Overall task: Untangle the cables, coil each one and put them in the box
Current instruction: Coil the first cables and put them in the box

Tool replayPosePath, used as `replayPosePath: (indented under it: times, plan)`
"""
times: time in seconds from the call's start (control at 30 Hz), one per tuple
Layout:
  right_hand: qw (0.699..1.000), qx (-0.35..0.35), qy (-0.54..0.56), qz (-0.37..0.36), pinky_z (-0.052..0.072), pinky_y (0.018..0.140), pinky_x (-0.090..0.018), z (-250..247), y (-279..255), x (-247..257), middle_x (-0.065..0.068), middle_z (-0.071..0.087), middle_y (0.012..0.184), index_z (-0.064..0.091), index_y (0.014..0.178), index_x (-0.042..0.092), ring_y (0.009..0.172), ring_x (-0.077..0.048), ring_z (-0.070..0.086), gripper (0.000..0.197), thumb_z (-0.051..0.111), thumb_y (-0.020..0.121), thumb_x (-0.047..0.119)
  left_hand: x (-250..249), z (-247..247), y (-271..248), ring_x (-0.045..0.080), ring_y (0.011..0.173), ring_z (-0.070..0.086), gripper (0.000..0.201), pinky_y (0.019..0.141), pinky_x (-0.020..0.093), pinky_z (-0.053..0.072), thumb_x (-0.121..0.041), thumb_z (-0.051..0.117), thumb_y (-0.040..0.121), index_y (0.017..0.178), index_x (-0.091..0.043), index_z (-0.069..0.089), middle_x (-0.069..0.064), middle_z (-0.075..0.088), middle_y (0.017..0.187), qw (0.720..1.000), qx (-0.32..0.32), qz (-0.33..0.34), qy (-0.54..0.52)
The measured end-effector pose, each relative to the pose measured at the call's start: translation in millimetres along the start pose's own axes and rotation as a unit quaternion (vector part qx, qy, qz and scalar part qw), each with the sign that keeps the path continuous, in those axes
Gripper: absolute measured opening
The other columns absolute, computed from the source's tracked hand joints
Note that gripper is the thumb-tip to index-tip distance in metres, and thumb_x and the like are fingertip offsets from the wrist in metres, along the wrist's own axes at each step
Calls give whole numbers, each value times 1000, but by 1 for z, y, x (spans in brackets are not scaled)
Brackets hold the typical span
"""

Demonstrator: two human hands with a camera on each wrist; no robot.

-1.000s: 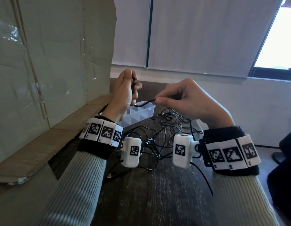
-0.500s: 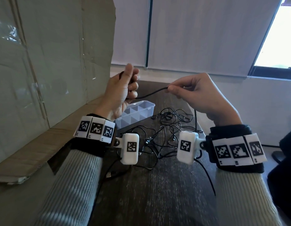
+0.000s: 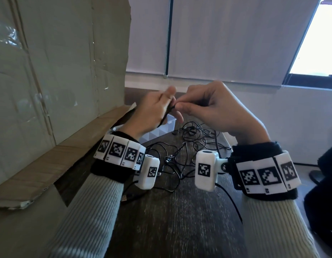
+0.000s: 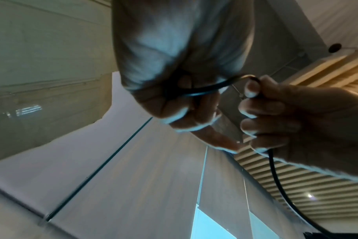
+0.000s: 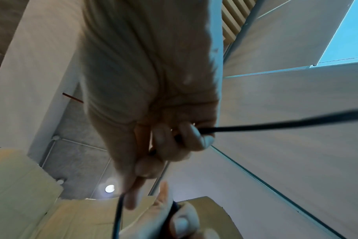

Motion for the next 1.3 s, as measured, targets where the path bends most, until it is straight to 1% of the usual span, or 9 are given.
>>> replayPosePath:
  times: [0.13,0.27,0.47,0.57,0.67,0.8,0.93,1.07,1.3]
  plan:
    - [995,-98,-33,5,47,64,-31,-7,3,-14,11,65,68,79,87,24,63,-8,57,8,73,82,20,-3,11,-5,11,42,43,68,41,16,33,-49,15,100,71,-3,56,15,65,60,995,99,-20,-24]
    - [985,-164,42,25,57,72,-26,-11,2,-19,5,74,73,76,78,17,67,-8,69,7,80,78,11,-2,9,-3,8,44,32,55,46,21,25,-55,35,92,66,-11,52,-2,40,50,994,106,-10,-28]
    - [962,-231,112,92,40,52,-14,-14,2,-33,11,66,59,73,82,17,48,2,51,2,74,84,17,6,1,6,7,49,35,39,48,17,35,-38,41,97,64,-18,36,-11,35,50,958,0,-22,-285]
    - [967,-197,132,90,35,49,-15,-10,4,-37,2,66,64,73,92,13,44,2,46,6,69,88,11,7,-4,11,10,75,61,37,74,30,55,-38,36,101,73,-15,45,-3,60,75,911,-97,-17,-401]
    - [976,-137,128,112,37,47,-10,8,9,-37,-6,67,68,71,93,8,41,2,50,6,65,90,8,4,-4,13,20,109,65,37,100,47,46,-42,28,102,79,-16,42,6,66,113,878,-113,-6,-464]
    - [975,-5,73,208,35,42,-13,32,10,-41,3,59,55,71,92,11,37,-2,41,27,55,97,31,0,-10,12,16,71,70,39,84,43,55,-42,31,101,77,-14,44,-1,64,68,830,-174,7,-530]
    - [964,118,0,240,31,46,-19,38,2,-38,6,39,47,76,89,15,41,-9,31,41,50,97,46,7,-29,12,5,40,31,32,40,19,31,-44,36,100,81,-19,37,-9,38,52,877,-247,7,-412]
    - [978,99,-11,183,39,65,-17,18,-3,-20,13,62,63,76,83,16,53,4,50,27,60,94,34,15,-43,11,6,41,28,35,40,19,23,-47,36,99,80,-23,52,-11,40,51,952,-265,40,-151]
    - [989,7,67,128,36,48,-3,6,-5,4,21,55,43,70,90,6,42,7,50,17,54,97,9,14,-6,6,21,41,37,86,53,30,36,-64,14,92,53,6,45,11,41,44,979,-127,63,143]
Point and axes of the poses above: each hand's wrist, its own y-axis towards the middle knuckle, its own z-axis out of the palm, x = y × z, the point moved 3 cm from there along y, towards the middle knuckle
